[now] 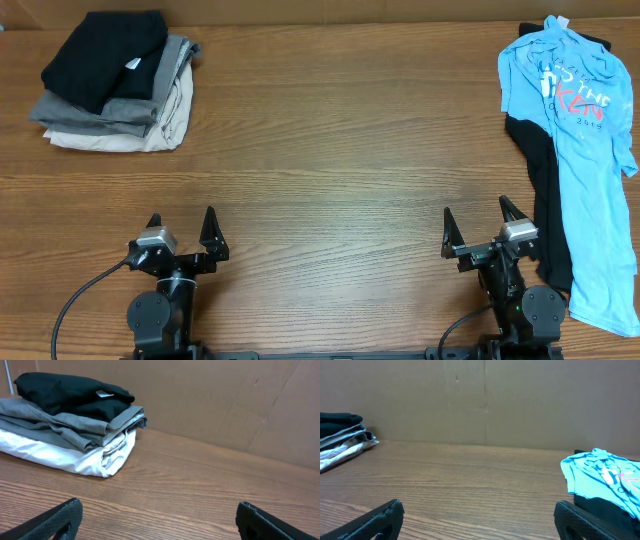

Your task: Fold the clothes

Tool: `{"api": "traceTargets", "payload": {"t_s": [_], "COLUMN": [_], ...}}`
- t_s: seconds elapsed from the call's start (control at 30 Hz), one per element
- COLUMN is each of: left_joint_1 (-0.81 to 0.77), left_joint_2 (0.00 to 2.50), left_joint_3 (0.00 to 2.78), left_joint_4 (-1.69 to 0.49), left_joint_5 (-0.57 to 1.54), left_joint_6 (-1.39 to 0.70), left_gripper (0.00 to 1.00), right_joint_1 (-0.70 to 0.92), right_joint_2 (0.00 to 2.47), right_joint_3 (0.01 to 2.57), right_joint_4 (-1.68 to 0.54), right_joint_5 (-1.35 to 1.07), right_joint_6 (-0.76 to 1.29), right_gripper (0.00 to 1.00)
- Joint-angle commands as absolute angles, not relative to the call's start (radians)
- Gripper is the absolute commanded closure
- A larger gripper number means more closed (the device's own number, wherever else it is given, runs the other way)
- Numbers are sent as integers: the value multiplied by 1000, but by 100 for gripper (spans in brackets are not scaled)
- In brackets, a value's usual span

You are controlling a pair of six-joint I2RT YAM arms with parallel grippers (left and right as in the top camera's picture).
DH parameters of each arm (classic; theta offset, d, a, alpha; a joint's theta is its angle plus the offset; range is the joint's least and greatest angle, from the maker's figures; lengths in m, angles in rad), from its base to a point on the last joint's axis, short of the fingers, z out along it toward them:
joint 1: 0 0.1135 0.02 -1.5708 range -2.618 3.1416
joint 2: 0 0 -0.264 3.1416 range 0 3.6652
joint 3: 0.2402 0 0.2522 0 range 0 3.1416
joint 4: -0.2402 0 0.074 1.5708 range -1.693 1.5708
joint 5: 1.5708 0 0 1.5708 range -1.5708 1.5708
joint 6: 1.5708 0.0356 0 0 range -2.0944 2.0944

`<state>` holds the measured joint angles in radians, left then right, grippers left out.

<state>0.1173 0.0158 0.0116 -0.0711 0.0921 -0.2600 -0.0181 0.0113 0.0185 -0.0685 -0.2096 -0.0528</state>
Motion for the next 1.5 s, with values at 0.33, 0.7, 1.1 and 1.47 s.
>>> {"api": "traceTargets", "payload": {"t_s": [0.33,0.7,1.1,1.47], "left_joint_1": [111,111,111,111], "left_joint_2": [8,8,8,8], "left_joint_3": [5,5,5,5], "left_joint_4": [-71,-71,-71,-73], "left_joint_5": [77,77,77,41], "left_joint_6": [-270,-270,-270,-270], "left_gripper": [0,0,0,0], "right_joint_1": [-17,-17,-17,-16], "right_joint_2": [6,6,6,6], "right_joint_3": [8,8,8,8], "right_joint_4": [-62,-62,-62,-54], "right_joint_5": [-202,-202,-202,-223], "right_joint_6": [-53,-53,-53,-53], "right_gripper": [0,0,0,0]}}
